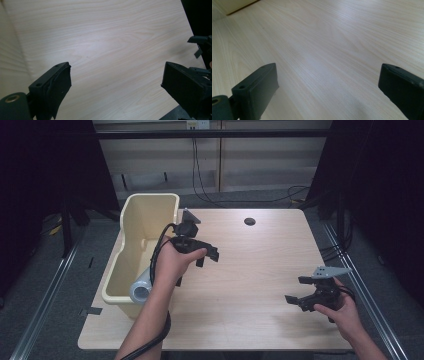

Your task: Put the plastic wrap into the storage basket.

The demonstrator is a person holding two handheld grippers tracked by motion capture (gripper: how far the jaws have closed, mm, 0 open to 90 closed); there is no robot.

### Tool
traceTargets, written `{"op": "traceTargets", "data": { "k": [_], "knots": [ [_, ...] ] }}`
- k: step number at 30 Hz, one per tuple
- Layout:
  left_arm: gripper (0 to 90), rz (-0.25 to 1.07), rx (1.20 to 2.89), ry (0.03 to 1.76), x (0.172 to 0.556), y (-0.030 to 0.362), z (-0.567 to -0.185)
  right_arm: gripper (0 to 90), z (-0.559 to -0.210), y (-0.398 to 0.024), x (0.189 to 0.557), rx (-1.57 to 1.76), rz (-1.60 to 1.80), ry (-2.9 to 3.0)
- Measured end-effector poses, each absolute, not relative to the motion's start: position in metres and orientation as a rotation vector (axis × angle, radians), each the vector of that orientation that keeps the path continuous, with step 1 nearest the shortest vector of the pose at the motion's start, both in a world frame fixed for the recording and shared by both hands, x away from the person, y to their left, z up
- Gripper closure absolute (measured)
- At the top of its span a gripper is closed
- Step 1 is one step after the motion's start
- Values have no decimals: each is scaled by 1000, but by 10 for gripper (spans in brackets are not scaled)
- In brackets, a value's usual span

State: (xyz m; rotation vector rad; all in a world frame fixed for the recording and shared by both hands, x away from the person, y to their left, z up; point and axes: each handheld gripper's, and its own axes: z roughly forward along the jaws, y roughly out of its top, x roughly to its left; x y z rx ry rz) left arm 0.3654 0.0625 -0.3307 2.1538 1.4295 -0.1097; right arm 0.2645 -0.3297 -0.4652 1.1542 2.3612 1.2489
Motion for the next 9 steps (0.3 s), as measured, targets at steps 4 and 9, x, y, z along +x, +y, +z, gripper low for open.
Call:
{"op": "traceTargets", "data": {
  "k": [4,9],
  "knots": [
    [79,-101,2163,1405,363,58,-340,21,-466,-329,264,1143,1245,2372],
    [65,-105,2167,1357,360,51,-352,21,-470,-326,266,1140,1227,2402]
  ]
}}
